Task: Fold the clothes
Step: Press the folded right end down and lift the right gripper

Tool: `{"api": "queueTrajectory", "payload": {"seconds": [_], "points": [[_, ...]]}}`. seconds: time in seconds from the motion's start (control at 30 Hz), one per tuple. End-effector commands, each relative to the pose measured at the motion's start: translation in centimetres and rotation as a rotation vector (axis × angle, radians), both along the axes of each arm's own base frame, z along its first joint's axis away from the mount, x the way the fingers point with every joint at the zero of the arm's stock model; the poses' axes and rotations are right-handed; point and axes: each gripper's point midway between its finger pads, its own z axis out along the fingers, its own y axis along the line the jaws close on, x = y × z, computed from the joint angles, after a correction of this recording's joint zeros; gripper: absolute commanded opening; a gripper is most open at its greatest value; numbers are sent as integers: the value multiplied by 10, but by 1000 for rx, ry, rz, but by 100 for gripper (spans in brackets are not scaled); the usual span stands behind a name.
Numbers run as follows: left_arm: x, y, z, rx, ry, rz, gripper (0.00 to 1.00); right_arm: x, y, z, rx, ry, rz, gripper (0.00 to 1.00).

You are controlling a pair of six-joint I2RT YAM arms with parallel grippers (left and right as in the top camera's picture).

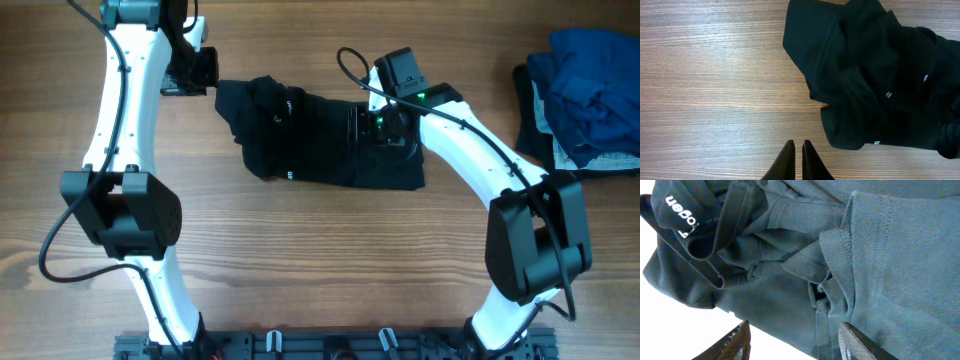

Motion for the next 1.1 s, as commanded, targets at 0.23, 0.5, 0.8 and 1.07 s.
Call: {"api": "queueTrajectory", "payload": {"seconds": [0.23, 0.5, 0.8, 1.07], "points": [[0, -1, -1, -5, 2, -2, 11, 20, -53, 0, -204, -75, -90, 60], [5, -7, 0, -40, -16, -8, 11, 26, -57, -3, -236, -99, -79, 60], [7, -9, 0, -47, -26, -9, 11, 45, -46, -18, -213, -151, -53, 52], [7, -9, 0, -47, -26, -9, 11, 52, -21, -36, -113, -170, 56, 49]]}}
